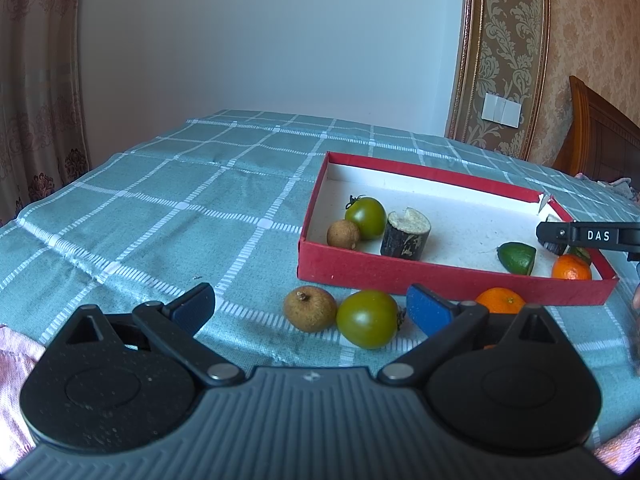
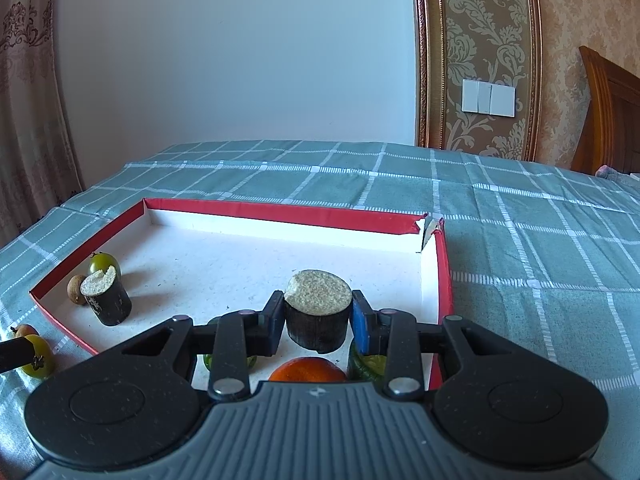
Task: Organize fruits
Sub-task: 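Lift the dark slice into the red tray and open the right gripper, then withdraw the right gripper and move the left gripper toward the mandarin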
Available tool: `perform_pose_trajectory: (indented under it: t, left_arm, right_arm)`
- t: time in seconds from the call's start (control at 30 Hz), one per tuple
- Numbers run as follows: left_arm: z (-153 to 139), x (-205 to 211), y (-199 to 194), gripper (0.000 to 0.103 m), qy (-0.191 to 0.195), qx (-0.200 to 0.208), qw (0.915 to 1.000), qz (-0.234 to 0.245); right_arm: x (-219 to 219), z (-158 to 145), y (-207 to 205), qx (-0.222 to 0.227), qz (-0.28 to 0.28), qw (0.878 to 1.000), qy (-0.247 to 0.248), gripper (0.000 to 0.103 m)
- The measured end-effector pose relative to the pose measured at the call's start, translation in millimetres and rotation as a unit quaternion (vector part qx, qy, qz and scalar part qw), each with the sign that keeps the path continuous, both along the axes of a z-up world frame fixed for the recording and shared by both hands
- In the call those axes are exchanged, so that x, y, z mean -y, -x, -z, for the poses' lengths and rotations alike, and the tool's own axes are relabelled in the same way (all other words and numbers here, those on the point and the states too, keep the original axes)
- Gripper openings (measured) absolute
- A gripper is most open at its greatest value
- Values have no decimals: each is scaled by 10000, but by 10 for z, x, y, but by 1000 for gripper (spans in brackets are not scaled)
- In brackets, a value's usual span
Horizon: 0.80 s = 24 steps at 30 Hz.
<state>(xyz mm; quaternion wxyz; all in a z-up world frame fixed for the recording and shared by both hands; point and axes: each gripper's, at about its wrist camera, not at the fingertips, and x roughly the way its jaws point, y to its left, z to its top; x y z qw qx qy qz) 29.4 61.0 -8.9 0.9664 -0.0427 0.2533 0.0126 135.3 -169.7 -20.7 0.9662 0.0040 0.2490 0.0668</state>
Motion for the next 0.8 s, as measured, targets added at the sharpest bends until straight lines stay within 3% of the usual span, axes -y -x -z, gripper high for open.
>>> perform_pose_trajectory:
  t: [0.53,0.8]
  left_arm:
    - [6,32,-16,103,-98,-55,9999,-39]
    - [5,35,-20,103,-123,-66,9999,-62]
  right_arm:
    - [81,-56,42,68,1,9996,-264,34]
    - [79,-231,408,266,-280,9980,-508,35]
